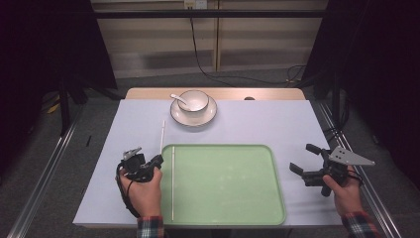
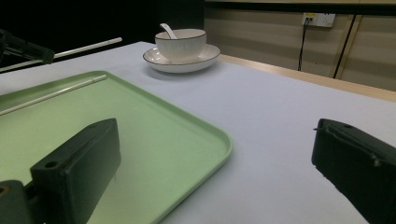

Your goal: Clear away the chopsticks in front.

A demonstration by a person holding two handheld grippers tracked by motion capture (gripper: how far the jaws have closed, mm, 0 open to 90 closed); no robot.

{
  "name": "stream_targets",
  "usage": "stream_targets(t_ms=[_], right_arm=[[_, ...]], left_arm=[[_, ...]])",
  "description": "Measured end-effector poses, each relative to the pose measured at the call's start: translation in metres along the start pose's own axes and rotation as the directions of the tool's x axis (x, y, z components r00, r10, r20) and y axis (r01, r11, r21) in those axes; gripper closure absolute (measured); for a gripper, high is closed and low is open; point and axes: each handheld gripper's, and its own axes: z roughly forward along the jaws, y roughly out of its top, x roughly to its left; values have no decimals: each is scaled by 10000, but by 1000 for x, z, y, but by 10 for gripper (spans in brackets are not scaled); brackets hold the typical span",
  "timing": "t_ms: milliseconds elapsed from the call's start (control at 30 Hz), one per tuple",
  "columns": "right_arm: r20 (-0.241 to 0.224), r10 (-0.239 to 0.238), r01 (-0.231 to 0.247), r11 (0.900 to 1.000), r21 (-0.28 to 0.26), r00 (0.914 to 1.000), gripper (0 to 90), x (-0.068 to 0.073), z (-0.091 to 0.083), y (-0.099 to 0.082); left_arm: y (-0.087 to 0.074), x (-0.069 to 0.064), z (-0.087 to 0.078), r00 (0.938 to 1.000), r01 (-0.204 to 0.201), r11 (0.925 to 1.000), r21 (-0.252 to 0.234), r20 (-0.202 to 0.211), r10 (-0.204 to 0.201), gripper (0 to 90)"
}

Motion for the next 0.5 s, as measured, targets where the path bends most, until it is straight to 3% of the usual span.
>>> stream_targets(t_ms=[33,200,500], right_arm=[[-175,4,-1,9999,135,9998,6,-1,-1,0],[-117,11,-10,10000,46,9999,6,0,0,0],[-58,19,-19,10000,17,10000,6,1,1,0]], left_arm=[[-1,1,-1,10000,-73,10000,17,-17,73,859],[-10,7,-8,9998,-76,9999,104,-162,78,859],[-23,3,-13,9999,-86,9999,145,-147,88,859]])
